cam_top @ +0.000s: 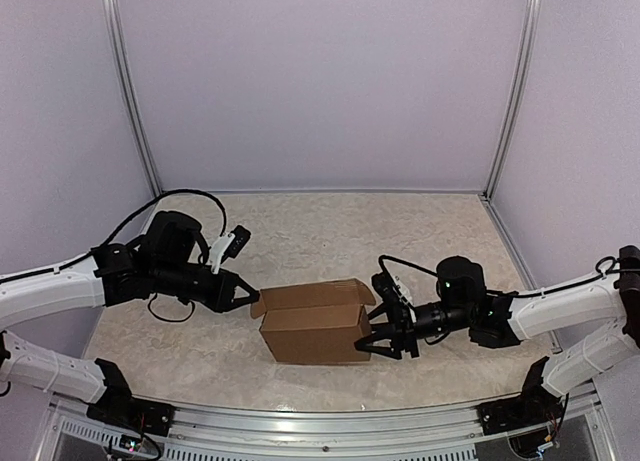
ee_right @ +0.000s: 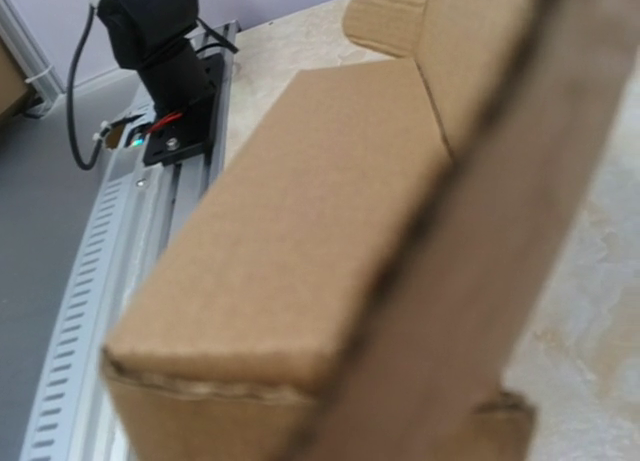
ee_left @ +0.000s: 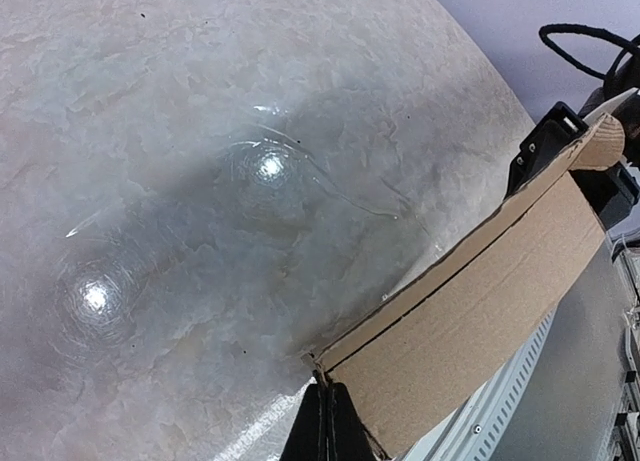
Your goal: Fold the paper box
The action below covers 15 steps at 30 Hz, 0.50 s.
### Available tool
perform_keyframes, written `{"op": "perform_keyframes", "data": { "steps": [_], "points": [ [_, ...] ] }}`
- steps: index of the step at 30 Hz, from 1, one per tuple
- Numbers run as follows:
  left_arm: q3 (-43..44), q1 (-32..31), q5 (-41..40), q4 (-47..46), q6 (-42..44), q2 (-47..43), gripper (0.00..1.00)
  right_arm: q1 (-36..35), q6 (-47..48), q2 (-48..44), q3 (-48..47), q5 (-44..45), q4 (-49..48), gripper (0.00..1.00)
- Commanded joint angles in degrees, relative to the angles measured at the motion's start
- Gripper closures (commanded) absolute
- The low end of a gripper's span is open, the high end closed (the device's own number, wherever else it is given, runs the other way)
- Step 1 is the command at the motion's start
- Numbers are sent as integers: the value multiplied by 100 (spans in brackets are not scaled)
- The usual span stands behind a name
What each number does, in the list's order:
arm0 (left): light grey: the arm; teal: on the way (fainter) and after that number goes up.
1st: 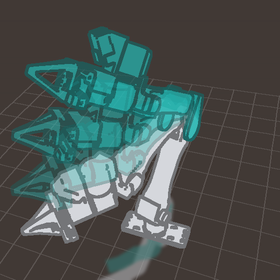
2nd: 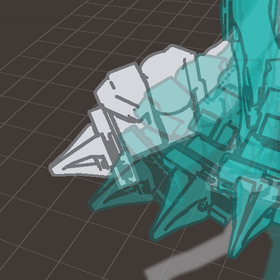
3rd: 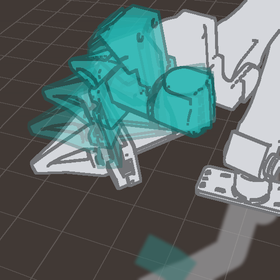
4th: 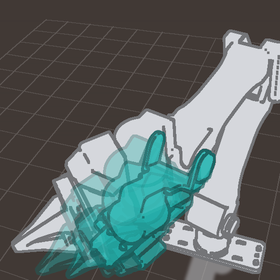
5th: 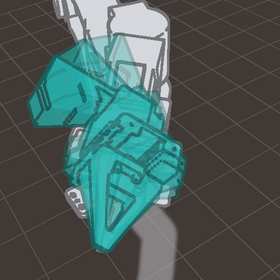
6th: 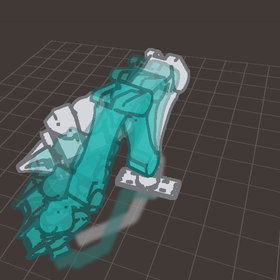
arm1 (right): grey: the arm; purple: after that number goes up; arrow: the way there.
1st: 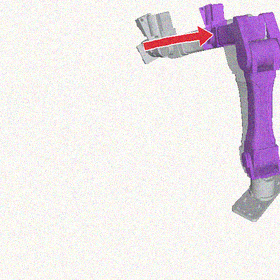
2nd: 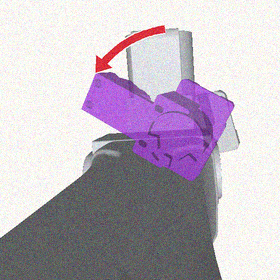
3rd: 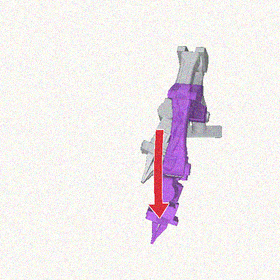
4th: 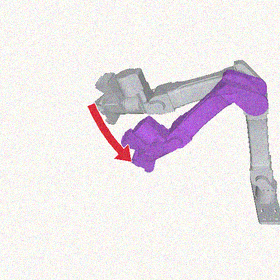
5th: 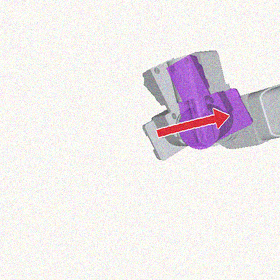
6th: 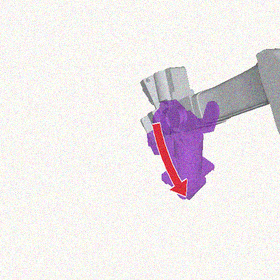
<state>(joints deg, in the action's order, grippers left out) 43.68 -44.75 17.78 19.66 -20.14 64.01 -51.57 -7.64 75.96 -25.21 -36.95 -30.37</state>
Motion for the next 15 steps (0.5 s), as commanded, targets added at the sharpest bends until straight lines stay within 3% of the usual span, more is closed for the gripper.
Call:
{"op": "perform_keyframes", "data": {
  "steps": [1, 8, 15],
  "points": [
    [181, -119, 41, -36, 0, 75, 100, -59, 48, 4, 75, 563, -493, 83],
    [132, -174, -254, -219, -125, 182, 100, -293, 307, 256, 295, 1563, -1086, 82],
    [90, -476, -880, -455, -65, 545, 100, -425, 305, 1097, 482, 2395, -2446, 82]
  ]
}}
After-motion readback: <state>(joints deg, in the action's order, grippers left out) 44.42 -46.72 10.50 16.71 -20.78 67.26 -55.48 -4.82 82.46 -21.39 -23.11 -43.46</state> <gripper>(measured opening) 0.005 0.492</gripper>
